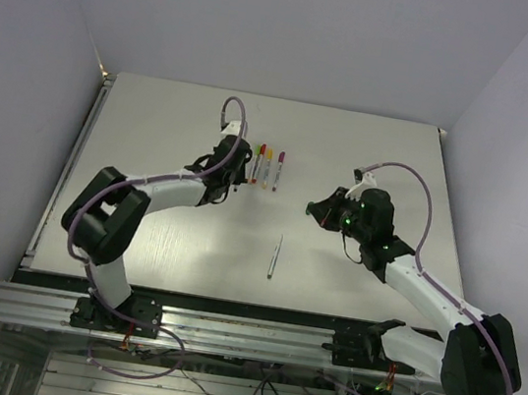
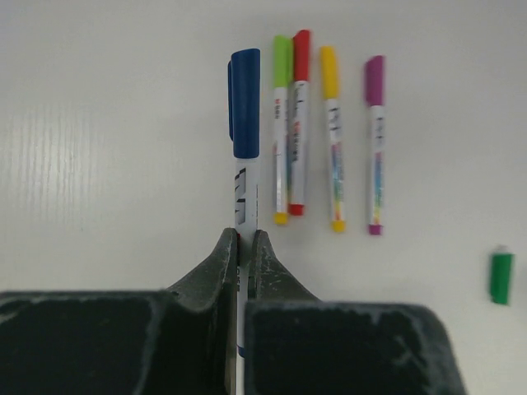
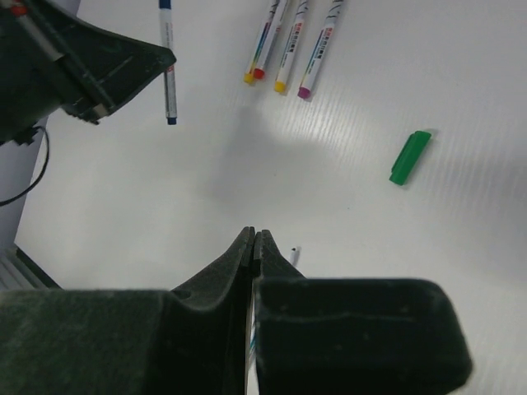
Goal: Insert the pens into the pen caps
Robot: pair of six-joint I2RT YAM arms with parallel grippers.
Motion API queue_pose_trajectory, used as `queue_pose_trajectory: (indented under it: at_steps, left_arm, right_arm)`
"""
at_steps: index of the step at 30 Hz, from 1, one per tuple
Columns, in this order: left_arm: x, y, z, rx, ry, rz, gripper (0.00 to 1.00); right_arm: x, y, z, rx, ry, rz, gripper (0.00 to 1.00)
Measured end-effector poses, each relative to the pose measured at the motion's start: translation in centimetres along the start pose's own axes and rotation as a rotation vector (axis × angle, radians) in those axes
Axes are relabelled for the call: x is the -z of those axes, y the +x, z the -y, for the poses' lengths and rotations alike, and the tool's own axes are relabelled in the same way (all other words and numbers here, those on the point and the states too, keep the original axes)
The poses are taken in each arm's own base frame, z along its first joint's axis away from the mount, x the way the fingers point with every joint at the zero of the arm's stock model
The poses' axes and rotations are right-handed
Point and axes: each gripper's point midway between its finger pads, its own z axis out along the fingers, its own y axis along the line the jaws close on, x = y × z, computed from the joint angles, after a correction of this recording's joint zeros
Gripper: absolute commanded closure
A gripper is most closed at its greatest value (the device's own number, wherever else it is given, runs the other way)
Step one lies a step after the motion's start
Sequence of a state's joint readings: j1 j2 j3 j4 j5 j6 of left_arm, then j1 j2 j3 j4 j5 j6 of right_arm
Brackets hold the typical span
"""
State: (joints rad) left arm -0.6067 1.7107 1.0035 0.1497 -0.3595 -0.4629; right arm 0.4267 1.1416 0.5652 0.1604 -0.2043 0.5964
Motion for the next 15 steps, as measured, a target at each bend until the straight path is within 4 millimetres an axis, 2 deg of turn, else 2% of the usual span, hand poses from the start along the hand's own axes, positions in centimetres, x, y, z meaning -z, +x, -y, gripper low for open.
queue_pose_trajectory:
  at_steps: [3,8,15]
  left_arm:
    - [-2.3,1.1,-1.2,-0.006,-0.028,-0.062,0.93]
    - [-5.5,2.5,-2.1,-0.02,-0.033,-0.139,0.93]
    - [-8.4,2.4,-2.1,-0.028,-0.03,-0.164,0.93]
  right_arm:
    - [0.3,-0.4,0.1,0.008,0.015,0.012,1.0]
    - [0.5,-0.8,0.4,0.015,0.037,0.028,1.0]
    - [0.6,-0.6,1.0,0.019,0.067,0.02,1.0]
